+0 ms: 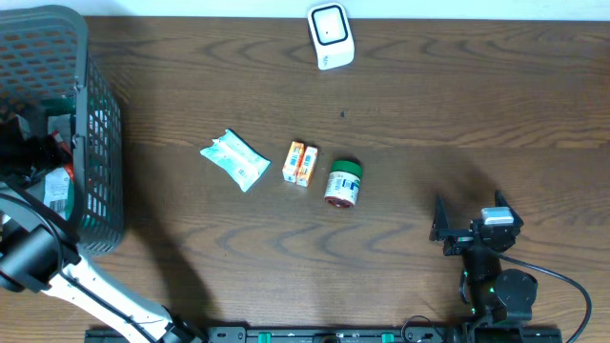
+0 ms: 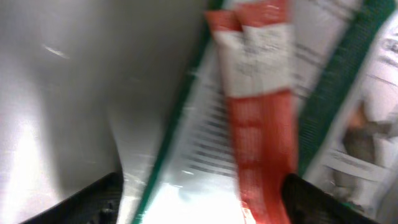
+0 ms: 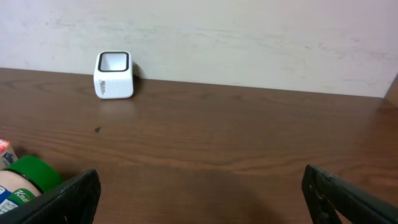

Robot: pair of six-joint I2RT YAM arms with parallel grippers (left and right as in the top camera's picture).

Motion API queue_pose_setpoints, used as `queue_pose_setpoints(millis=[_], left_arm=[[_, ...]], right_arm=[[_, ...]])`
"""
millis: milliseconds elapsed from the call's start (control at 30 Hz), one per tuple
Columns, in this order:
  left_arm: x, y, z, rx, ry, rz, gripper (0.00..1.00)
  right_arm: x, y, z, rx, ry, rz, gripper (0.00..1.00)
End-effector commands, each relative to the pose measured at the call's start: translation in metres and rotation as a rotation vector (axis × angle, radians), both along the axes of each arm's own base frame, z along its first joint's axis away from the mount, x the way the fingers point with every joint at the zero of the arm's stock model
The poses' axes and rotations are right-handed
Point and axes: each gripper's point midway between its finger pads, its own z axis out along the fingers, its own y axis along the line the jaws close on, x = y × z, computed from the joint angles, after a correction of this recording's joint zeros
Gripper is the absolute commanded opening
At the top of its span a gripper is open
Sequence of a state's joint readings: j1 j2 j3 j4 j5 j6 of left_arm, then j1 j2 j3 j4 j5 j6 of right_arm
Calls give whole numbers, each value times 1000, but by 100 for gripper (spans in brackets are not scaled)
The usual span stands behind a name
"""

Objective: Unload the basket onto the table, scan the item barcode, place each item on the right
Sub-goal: 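Lift the glove package out and lay it on the table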

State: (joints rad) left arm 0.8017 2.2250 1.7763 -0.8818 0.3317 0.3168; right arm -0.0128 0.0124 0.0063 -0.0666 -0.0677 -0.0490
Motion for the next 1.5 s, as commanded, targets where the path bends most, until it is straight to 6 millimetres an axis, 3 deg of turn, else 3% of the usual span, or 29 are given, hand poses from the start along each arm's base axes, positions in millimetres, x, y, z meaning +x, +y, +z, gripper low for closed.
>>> queue_pose_setpoints(millis=[0,200,467,500,567,600,700,767,867,967,1133,1233,1333,1467], left_arm=[[2,-44,-16,-238,-62,-19,71],[12,-61,-1,-346,-142,-26,64],[9,-65,-1,-364,-130,-24,44],[10,-64,-1,-362,-131,-24,40],[10,-64,-2,-360,-133,-24,15],[10,-64,-1,-360,-135,-24,8],[17,-61,8,-366,-164,-11,7],[22,-53,25,-344,-188,16,7],[31,-36,75,-252,-272,34,7],[33,-19,144,-96,-362,64,7],[7,-13,275,162,-530,235,7],[-18,-34,344,255,-658,280,7],[-45,-66,392,292,-757,290,8],[-71,-127,425,264,-832,237,7]], right_arm=[[0,-2,0,-12,-1,-7,99],[0,-2,0,-12,-1,-7,99],[0,-2,0,-12,-1,-7,99],[0,-2,0,-12,-1,-7,99],[0,-2,0,-12,0,-7,99],[0,-2,0,-12,-1,-7,99],[0,-2,0,-12,-1,-7,99],[0,-2,0,-12,-1,-7,99],[0,-2,0,-12,-1,-8,99],[0,-2,0,-12,-1,-7,99],[0,-2,0,-12,-1,-7,99],[0,-2,0,-12,0,-7,99],[0,-2,0,-12,-1,-7,99],[0,-2,0,-12,-1,-7,99]])
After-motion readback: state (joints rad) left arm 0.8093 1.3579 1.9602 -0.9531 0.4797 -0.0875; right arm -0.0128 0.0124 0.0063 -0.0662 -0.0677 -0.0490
